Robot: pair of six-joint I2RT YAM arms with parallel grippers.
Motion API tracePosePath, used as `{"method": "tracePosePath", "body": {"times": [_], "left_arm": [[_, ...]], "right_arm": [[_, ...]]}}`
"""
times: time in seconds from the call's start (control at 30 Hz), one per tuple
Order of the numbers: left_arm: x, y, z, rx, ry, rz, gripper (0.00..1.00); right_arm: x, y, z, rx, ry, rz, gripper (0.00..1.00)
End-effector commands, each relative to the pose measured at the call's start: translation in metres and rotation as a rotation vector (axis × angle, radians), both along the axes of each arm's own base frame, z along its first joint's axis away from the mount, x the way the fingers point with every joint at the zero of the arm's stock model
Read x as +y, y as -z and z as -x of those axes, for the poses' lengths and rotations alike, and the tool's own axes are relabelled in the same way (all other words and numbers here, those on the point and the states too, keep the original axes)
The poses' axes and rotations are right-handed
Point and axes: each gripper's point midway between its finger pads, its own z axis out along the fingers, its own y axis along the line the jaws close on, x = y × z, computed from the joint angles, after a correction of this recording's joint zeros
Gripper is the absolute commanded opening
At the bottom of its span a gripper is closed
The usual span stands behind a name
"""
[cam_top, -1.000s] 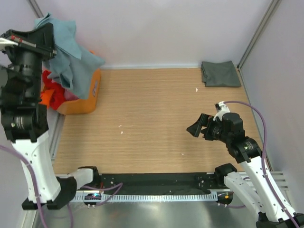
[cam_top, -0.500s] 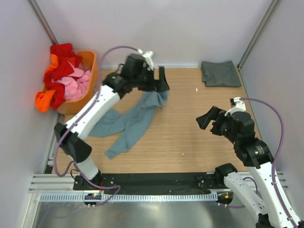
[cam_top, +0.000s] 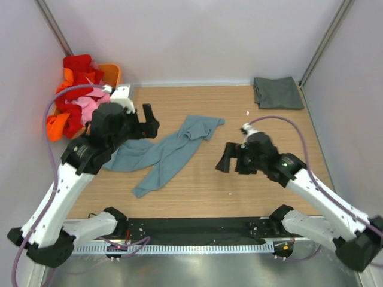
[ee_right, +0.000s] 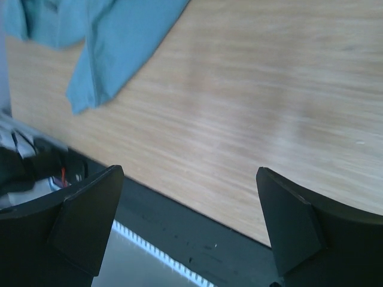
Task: Fold and stack the t-shirts
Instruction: Flatten the tshirt out
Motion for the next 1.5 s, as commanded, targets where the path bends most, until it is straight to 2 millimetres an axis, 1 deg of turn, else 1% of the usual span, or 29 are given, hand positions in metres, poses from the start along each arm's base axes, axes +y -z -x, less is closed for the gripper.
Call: {"method": "tracePosePath", "body": {"times": [0.0,0.03,0.07,0.1,0.13,0.17,0.2,0.23,0.27,0.3,0.33,0.37,0.4,0.43,0.47,0.57,0.7,0.87,0.93,1.0,1.1,1.13,1.23,1.27,1.33,1.37,1.4,1.43,1.47], "left_arm": [[0.047,0.039,0.013,0.035,-0.128,-0.110,1.00],[0.054,0.058,0.018,0.062,-0.145,-0.131,1.00],[0.060,0.062,0.021,0.060,-0.163,-0.131,1.00],[0.066,0.066,0.024,0.056,-0.180,-0.128,1.00],[0.071,0.075,0.031,0.058,-0.189,-0.125,1.00],[0.075,0.078,0.034,0.056,-0.202,-0.118,1.00],[0.079,0.082,0.038,0.061,-0.223,-0.108,1.00],[0.082,0.088,0.043,0.065,-0.231,-0.105,1.00],[0.085,0.095,0.048,0.080,-0.236,-0.110,1.00],[0.088,0.099,0.051,0.090,-0.259,-0.107,1.00],[0.093,0.106,0.057,0.098,-0.271,-0.104,1.00],[0.095,0.112,0.061,0.111,-0.280,-0.106,1.00],[0.099,0.115,0.064,0.112,-0.296,-0.100,1.00],[0.103,0.124,0.067,0.122,-0.309,-0.109,1.00],[0.110,0.122,0.072,0.102,-0.347,-0.093,1.00],[0.125,0.108,0.077,0.023,-0.407,-0.069,1.00],[0.139,0.104,0.081,-0.014,-0.478,-0.063,1.00],[0.146,0.099,0.085,-0.047,-0.509,-0.038,1.00],[0.146,0.099,0.085,-0.053,-0.508,-0.032,1.00],[0.147,0.098,0.086,-0.057,-0.510,-0.031,1.00],[0.147,0.099,0.086,-0.055,-0.511,-0.034,1.00],[0.147,0.100,0.085,-0.052,-0.511,-0.037,1.00],[0.148,0.101,0.085,-0.047,-0.517,-0.044,1.00],[0.148,0.101,0.085,-0.048,-0.519,-0.042,1.00],[0.149,0.101,0.086,-0.050,-0.520,-0.042,1.00],[0.148,0.100,0.086,-0.054,-0.518,-0.037,1.00],[0.149,0.100,0.086,-0.053,-0.518,-0.039,1.00],[0.147,0.100,0.086,-0.055,-0.514,-0.033,1.00],[0.147,0.099,0.086,-0.056,-0.514,-0.031,1.00]], "right_arm": [[0.065,0.001,-0.012,-0.043,-0.079,0.098,1.00],[0.084,0.010,-0.005,-0.073,-0.112,0.209,1.00],[0.103,-0.010,-0.016,-0.117,-0.106,0.222,1.00],[0.117,0.021,-0.021,-0.067,-0.122,0.327,1.00],[0.130,0.024,-0.023,-0.078,-0.130,0.352,1.00],[0.150,0.011,-0.032,-0.100,-0.135,0.324,1.00],[0.165,0.016,-0.037,-0.099,-0.150,0.327,1.00],[0.179,0.038,-0.041,-0.074,-0.182,0.374,0.99],[0.201,0.027,-0.046,-0.095,-0.194,0.351,0.96],[0.209,0.032,-0.048,-0.088,-0.208,0.370,0.94],[0.220,0.054,-0.051,-0.063,-0.227,0.412,0.93],[0.236,0.045,-0.057,-0.084,-0.235,0.389,0.89],[0.243,0.049,-0.058,-0.076,-0.248,0.394,0.87],[0.251,0.072,-0.060,-0.047,-0.261,0.425,0.84],[0.262,0.064,-0.065,-0.059,-0.262,0.404,0.78],[0.277,0.084,-0.064,-0.025,-0.291,0.408,0.66],[0.294,0.096,-0.042,-0.012,-0.331,0.430,0.61],[0.292,0.120,-0.024,0.039,-0.318,0.452,0.53],[0.292,0.129,-0.021,0.057,-0.314,0.457,0.40],[0.289,0.134,-0.020,0.062,-0.312,0.472,0.33],[0.285,0.136,-0.018,0.066,-0.318,0.478,0.16],[0.281,0.136,-0.016,0.065,-0.321,0.484,0.02],[0.266,0.123,-0.022,0.030,-0.278,0.506,0.01],[0.255,0.102,-0.023,0.003,-0.252,0.496,0.01],[0.220,0.078,-0.040,-0.049,-0.148,0.542,0.01],[0.193,0.047,-0.039,-0.083,-0.097,0.519,0.01],[0.164,0.035,-0.052,-0.110,0.000,0.543,0.01],[0.141,0.021,-0.054,-0.121,0.053,0.534,0.01],[0.105,0.006,-0.050,-0.137,0.114,0.520,0.01]]}}
